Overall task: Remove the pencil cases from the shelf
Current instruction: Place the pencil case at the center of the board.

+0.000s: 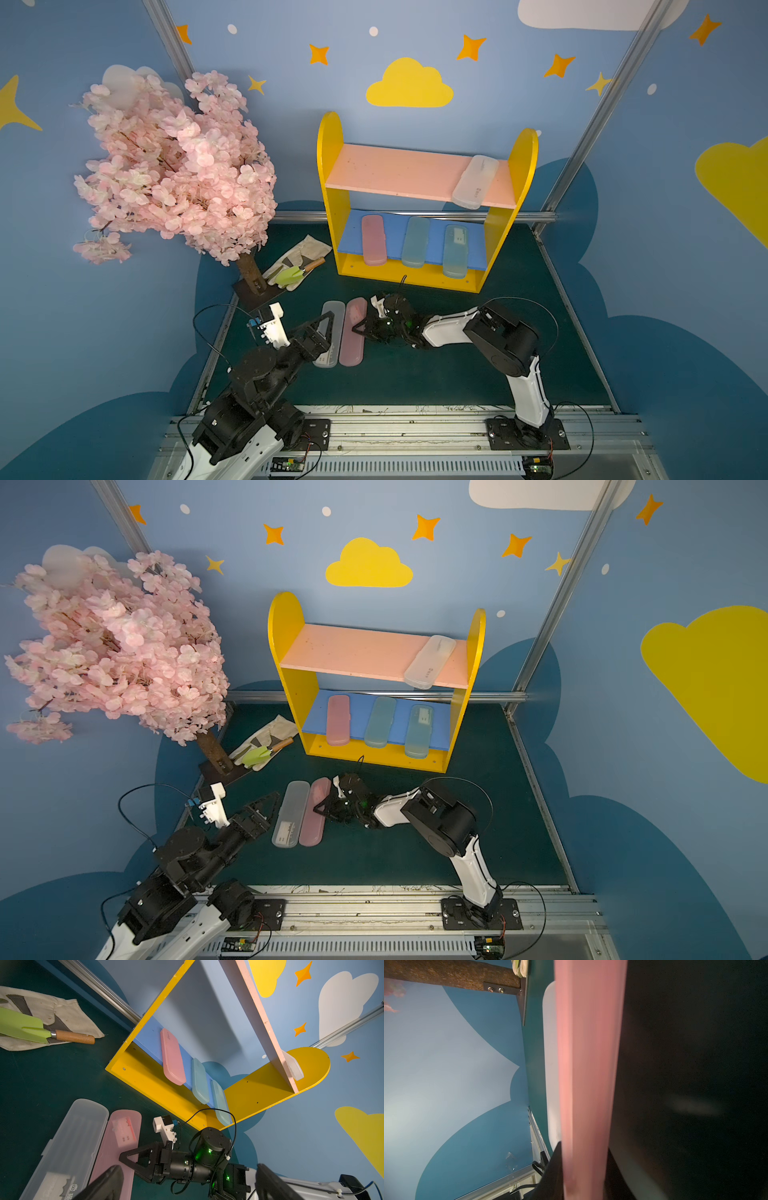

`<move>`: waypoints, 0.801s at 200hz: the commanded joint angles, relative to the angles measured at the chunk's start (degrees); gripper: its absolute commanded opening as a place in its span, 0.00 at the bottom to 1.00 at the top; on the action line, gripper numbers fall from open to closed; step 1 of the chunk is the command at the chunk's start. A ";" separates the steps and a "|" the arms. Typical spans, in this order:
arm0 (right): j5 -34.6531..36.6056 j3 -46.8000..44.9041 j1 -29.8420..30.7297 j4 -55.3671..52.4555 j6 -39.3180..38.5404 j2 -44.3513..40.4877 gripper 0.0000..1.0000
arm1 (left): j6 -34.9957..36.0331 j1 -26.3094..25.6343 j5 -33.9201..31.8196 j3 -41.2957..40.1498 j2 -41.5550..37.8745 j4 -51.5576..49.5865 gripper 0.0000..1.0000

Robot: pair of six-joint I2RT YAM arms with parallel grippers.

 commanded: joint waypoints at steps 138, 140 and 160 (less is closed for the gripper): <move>1.00 0.11 -0.27 -11.95 -4.07 -4.79 0.66 | -0.63 -0.06 0.94 0.20 2.02 1.41 1.00; 1.04 -0.02 -0.32 -12.08 -4.16 -4.86 0.66 | -0.65 -0.06 1.02 0.32 2.11 1.37 1.00; 1.91 -1.69 -0.59 -13.82 -5.45 -7.08 0.68 | -0.68 -0.06 1.98 1.67 4.20 2.05 1.00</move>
